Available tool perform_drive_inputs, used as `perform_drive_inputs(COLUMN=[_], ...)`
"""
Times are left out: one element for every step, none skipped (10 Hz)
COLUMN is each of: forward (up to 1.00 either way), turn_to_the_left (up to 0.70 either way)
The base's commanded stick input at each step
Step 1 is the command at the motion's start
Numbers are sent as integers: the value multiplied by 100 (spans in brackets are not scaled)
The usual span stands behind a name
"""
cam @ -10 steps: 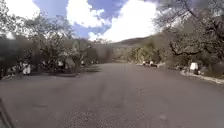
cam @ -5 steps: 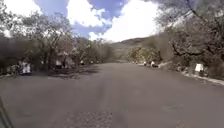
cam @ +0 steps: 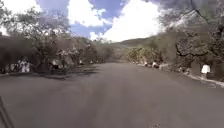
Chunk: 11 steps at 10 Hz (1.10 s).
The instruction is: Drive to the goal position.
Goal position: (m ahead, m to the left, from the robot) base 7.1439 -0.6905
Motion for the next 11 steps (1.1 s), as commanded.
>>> perform_drive_inputs(forward=[70,70,70,70,70,70,70,70,70,70,70], turn_to_the_left=[0,0,0,0,0,0,0,0,0,0,0])
